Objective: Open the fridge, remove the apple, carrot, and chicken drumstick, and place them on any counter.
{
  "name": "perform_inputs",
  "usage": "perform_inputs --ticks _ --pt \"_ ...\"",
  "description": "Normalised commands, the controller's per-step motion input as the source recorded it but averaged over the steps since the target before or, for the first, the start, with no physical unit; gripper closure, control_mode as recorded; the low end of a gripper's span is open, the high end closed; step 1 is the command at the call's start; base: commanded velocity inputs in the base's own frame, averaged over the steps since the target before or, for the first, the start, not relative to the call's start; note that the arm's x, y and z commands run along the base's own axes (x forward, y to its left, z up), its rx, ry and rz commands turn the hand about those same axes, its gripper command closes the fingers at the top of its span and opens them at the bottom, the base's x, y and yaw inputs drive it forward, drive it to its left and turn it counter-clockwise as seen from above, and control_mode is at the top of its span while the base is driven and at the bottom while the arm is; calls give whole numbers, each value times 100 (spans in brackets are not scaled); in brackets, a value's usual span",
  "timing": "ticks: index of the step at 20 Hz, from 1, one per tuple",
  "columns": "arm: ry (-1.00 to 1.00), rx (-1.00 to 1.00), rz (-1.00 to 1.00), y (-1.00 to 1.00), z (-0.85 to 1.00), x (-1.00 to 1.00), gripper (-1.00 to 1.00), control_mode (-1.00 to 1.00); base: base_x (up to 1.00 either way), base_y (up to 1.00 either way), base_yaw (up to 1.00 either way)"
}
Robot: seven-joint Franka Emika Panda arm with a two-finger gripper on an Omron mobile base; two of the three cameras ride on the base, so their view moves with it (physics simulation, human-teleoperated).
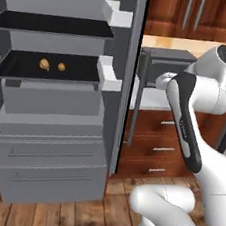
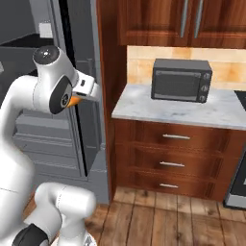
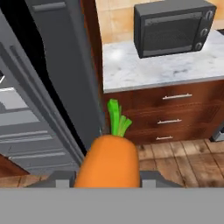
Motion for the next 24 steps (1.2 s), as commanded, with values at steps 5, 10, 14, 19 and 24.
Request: perform_inputs --ticks 5,10,14,19,24 --pt "0 0 0 0 0 0 100 100 87 -100 20" --pt "0 0 0 0 0 0 100 100 100 -100 26" --pt "0 0 0 0 0 0 100 100 99 -93 26" --pt "0 0 0 0 0 0 100 100 79 -72 24" --pt "0 0 5 -96 -85 -11 100 -100 0 0 0"
